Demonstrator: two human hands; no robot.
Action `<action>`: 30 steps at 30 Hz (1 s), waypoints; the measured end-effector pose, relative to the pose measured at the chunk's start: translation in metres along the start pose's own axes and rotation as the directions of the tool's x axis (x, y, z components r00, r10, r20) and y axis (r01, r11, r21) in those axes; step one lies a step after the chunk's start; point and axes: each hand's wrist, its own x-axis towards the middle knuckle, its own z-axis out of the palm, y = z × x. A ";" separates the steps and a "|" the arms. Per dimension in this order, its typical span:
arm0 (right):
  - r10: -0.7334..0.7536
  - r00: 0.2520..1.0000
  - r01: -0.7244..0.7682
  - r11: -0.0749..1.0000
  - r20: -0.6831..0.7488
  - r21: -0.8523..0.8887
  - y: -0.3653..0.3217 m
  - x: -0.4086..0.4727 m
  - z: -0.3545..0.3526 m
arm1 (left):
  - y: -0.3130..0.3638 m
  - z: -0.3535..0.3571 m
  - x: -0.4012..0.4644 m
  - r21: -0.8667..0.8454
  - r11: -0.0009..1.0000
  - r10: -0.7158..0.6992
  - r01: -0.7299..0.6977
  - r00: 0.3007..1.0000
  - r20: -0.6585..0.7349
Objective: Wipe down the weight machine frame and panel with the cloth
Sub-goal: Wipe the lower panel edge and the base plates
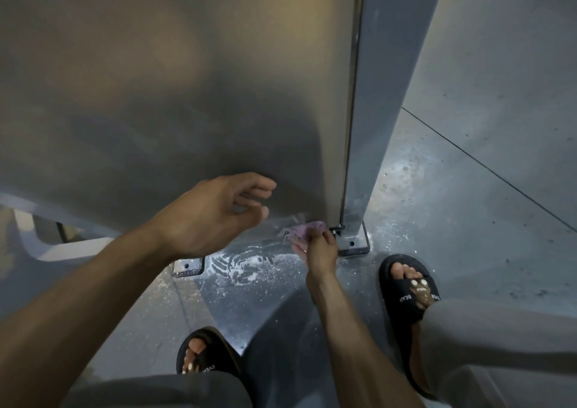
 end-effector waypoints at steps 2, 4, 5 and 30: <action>-0.129 0.991 0.130 0.991 -0.028 0.032 -0.012 -0.018 0.008 | 0.000 -0.001 -0.001 0.002 1.000 0.000 0.000 1.000 -0.007; -0.251 0.965 0.253 0.967 -0.081 0.017 -0.022 -0.030 0.015 | -0.002 -0.002 -0.003 -0.004 1.000 0.001 -0.001 1.000 -0.014; -0.307 0.944 0.307 0.951 -0.121 -0.020 -0.025 -0.033 0.018 | -0.004 -0.003 -0.004 -0.006 1.000 0.000 0.000 1.000 -0.017; -0.094 0.991 0.090 0.995 -0.094 -0.045 -0.006 -0.031 0.026 | -0.012 -0.006 -0.006 -0.047 0.999 -0.017 0.016 0.999 -0.034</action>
